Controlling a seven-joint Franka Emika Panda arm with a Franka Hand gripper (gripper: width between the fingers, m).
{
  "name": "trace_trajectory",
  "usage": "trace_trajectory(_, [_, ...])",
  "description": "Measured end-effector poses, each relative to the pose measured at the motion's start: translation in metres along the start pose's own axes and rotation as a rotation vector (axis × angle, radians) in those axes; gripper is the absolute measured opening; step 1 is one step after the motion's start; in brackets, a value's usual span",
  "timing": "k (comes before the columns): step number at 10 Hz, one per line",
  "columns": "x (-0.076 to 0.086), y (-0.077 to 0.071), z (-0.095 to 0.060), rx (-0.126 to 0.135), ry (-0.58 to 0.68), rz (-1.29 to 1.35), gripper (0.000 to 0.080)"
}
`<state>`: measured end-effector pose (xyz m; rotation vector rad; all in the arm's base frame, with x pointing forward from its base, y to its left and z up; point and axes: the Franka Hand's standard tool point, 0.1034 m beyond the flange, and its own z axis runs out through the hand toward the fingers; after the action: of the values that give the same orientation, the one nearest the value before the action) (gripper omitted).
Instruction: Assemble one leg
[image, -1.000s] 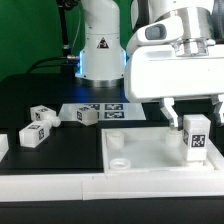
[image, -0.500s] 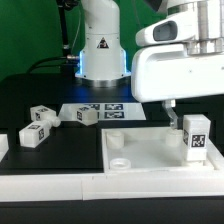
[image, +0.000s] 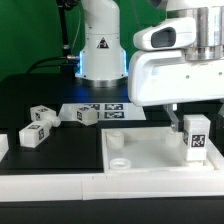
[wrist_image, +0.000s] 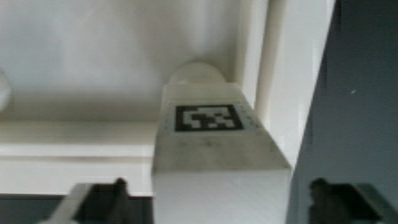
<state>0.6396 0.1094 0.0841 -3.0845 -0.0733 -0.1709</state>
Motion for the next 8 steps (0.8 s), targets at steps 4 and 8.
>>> trace_trajectory(4, [-0.0003, -0.0007, 0.0004, 0.001, -0.001, 0.216, 0.0285])
trace_trajectory(8, [-0.0016, 0.0016, 0.0014, -0.012, -0.003, 0.706, 0.0285])
